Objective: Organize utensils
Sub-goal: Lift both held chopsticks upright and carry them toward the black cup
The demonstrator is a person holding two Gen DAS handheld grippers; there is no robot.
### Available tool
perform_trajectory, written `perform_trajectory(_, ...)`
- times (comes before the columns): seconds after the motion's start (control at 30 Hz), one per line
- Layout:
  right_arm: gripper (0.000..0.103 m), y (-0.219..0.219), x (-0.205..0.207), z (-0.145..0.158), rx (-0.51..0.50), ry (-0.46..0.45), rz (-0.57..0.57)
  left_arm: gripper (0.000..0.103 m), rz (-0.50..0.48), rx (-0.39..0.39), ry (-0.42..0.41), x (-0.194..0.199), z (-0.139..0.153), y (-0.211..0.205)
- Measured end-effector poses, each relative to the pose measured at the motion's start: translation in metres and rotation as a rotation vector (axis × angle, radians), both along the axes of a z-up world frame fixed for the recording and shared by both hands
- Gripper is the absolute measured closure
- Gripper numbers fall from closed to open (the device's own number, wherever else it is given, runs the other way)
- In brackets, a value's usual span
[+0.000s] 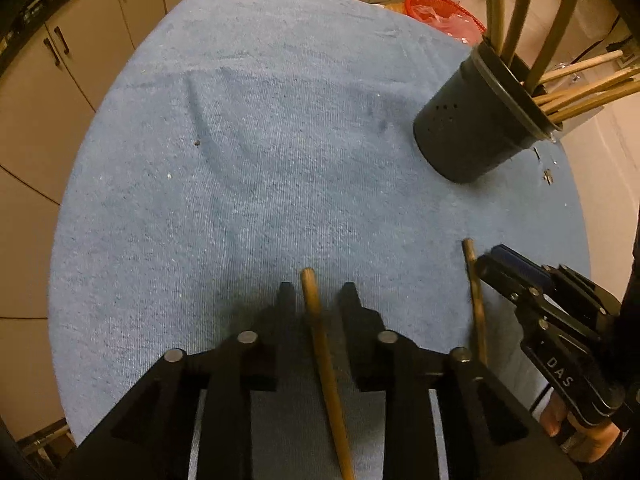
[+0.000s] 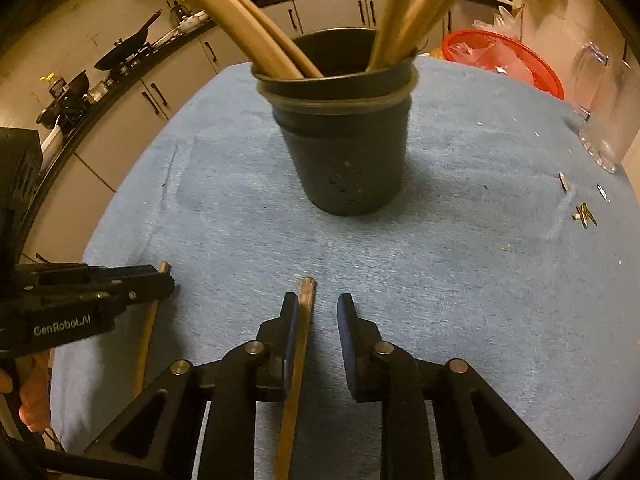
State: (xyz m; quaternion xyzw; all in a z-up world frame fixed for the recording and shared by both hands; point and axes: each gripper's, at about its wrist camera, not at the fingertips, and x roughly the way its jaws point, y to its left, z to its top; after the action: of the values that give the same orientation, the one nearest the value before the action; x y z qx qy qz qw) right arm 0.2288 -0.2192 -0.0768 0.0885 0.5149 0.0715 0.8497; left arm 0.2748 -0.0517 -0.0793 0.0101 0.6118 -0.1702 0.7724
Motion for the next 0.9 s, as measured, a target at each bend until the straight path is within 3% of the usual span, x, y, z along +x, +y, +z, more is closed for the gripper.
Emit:
perform_trajectory(0.2,0.082,0.009,0.002,-0.008,-0.026,0.008,0.025,0.080,-0.015,0.019,-0.020,-0.008,0.002,-0.002)
perform_trajectory(0.3,0.082,0.018,0.005,-0.008,-0.095,-0.005,0.055,0.094,-0.019,0.078,-0.048,-0.008,0.001,-0.011)
perform_trajectory(0.43,0.093,0.026,0.005,-0.009,-0.174,-0.031,0.072,0.095,-0.015,0.074,-0.051,-0.008,0.002,-0.011)
perform_trajectory(0.6,0.096,0.018,-0.003,0.002,-0.113,-0.070,0.047,0.097,0.004,0.004,-0.070,-0.012,0.004,0.005)
perform_trajectory(0.9,0.096,0.002,-0.042,0.079,0.015,-0.309,0.052,0.097,0.051,-0.133,-0.259,-0.032,0.069,0.021)
